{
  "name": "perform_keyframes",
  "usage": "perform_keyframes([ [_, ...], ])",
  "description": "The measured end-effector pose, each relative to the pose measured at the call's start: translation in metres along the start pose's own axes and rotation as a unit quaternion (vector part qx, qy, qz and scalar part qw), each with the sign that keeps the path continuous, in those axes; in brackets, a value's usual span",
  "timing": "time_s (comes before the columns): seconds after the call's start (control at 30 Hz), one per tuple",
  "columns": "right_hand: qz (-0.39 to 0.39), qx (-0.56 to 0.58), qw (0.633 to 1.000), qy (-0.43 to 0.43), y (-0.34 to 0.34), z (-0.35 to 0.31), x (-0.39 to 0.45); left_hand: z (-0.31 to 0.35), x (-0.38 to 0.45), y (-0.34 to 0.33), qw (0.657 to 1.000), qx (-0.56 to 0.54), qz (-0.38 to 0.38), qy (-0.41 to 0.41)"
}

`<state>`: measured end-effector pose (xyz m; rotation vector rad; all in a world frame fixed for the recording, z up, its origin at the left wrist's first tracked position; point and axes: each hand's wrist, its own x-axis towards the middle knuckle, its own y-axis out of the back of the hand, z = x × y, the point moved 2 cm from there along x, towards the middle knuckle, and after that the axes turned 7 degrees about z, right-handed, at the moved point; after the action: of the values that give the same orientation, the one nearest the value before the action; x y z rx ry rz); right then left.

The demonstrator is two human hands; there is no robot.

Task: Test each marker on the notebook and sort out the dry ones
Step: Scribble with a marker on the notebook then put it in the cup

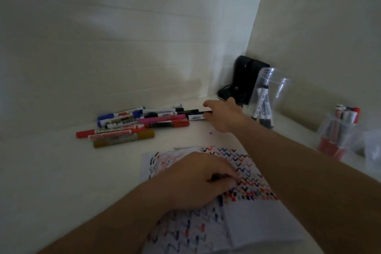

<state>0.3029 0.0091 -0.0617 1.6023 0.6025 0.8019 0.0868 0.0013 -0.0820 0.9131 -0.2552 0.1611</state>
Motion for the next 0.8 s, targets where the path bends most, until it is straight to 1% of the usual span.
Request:
perform_keyframes([
  [0.07, -0.027, -0.025, 0.999, -0.005, -0.002, 0.001, 0.003, 0.001, 0.003, -0.001, 1.000, 0.001, -0.001, -0.004],
  [0.13, -0.025, -0.041, 0.999, 0.009, -0.002, 0.000, 0.004, 0.001, 0.005, -0.001, 1.000, -0.003, 0.001, -0.005],
  [0.23, 0.006, -0.082, 0.995, 0.051, -0.005, -0.004, 0.001, -0.002, 0.005, -0.003, 1.000, -0.011, 0.012, 0.002],
  [0.3, 0.040, -0.138, 0.985, 0.099, -0.006, -0.005, -0.004, -0.003, 0.004, -0.004, 1.000, -0.015, 0.021, 0.008],
  [0.37, 0.062, -0.161, 0.976, 0.132, -0.006, -0.005, -0.011, -0.002, 0.003, -0.004, 0.999, -0.022, 0.028, 0.014],
  [0.43, 0.065, -0.130, 0.981, 0.131, -0.004, -0.001, -0.019, 0.000, 0.002, -0.002, 0.999, -0.022, 0.038, 0.021],
  [0.47, 0.070, -0.095, 0.986, 0.119, -0.001, 0.002, -0.024, 0.000, 0.001, -0.001, 0.998, -0.020, 0.049, 0.032],
  [0.53, 0.110, 0.013, 0.991, 0.076, 0.009, 0.007, -0.039, -0.003, 0.000, 0.003, 0.993, -0.037, 0.080, 0.074],
  [0.57, 0.125, 0.098, 0.986, 0.045, 0.017, 0.010, -0.051, -0.006, 0.000, 0.004, 0.989, -0.057, 0.098, 0.095],
  [0.6, 0.116, 0.211, 0.970, 0.012, 0.023, 0.013, -0.065, -0.008, 0.001, 0.004, 0.983, -0.080, 0.121, 0.112],
  [0.63, 0.078, 0.342, 0.936, -0.015, 0.028, 0.015, -0.081, -0.010, 0.003, 0.006, 0.976, -0.098, 0.147, 0.127],
  [0.67, 0.025, 0.454, 0.890, -0.037, 0.032, 0.017, -0.099, -0.011, 0.004, 0.007, 0.968, -0.113, 0.169, 0.144],
  [0.7, -0.025, 0.529, 0.847, -0.045, 0.035, 0.020, -0.115, -0.011, 0.006, 0.008, 0.963, -0.124, 0.178, 0.160],
  [0.73, -0.058, 0.582, 0.810, -0.040, 0.035, 0.022, -0.131, -0.010, 0.007, 0.008, 0.961, -0.131, 0.171, 0.173],
  [0.8, -0.069, 0.657, 0.750, -0.035, 0.029, 0.025, -0.153, -0.006, 0.009, 0.005, 0.972, -0.097, 0.135, 0.164],
])
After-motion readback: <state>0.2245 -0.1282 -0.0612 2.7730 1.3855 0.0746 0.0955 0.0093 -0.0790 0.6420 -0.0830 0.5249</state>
